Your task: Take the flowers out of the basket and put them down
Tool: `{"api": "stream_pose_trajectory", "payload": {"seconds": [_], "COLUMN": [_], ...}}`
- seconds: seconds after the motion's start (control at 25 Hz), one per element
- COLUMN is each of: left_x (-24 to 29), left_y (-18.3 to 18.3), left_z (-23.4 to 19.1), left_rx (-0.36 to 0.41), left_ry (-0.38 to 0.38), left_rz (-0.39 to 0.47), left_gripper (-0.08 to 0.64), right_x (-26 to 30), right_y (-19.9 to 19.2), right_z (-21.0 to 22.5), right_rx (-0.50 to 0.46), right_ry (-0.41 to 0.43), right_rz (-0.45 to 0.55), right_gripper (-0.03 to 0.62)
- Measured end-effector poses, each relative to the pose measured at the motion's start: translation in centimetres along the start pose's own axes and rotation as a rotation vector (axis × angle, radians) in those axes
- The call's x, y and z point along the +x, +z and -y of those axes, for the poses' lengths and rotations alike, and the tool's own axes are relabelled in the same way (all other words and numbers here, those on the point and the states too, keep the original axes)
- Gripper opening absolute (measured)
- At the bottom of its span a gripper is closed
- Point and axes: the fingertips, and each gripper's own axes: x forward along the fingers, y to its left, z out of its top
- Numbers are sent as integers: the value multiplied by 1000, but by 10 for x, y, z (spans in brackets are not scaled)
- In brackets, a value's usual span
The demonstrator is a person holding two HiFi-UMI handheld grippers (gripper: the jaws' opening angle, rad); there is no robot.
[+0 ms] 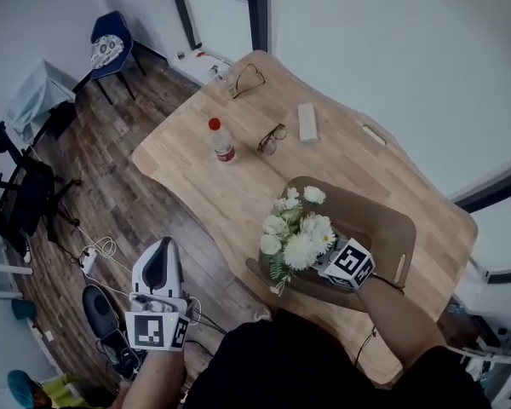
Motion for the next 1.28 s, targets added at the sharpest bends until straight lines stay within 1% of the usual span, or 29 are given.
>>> {"api": "stream_pose_trajectory", "payload": {"seconds": [0.16,0.36,0.56,0.76,0.96,1.12,1.28], "left_x": [3,9,13,18,24,31,36], "left_y": [6,13,22,26,32,35,40], "left_z": [7,21,32,43,57,79,98], "left_rx": [4,1,5,18,14,15,23], "left_ry": [-19,-57,-87,-118,-149,-212,-268], "left_rz": [18,45,67,77,93,100,107], "left_gripper": [5,5,5,5,5,5,5], "right_x": [-6,-18,-35,-52,-71,-89,-106], "right_y": [10,24,39,53,67,80,90], "right_z": [-4,-3,3,5,6,5,6], "right_rx": [-52,-48,-3,-12,-19,-15,-4], "right_ry": [4,-19,-83,-140,-190,-235,-290], "right_rz": [-20,-10,24,44,73,109,117], "right_gripper": [239,239,239,238,238,238,236]}}
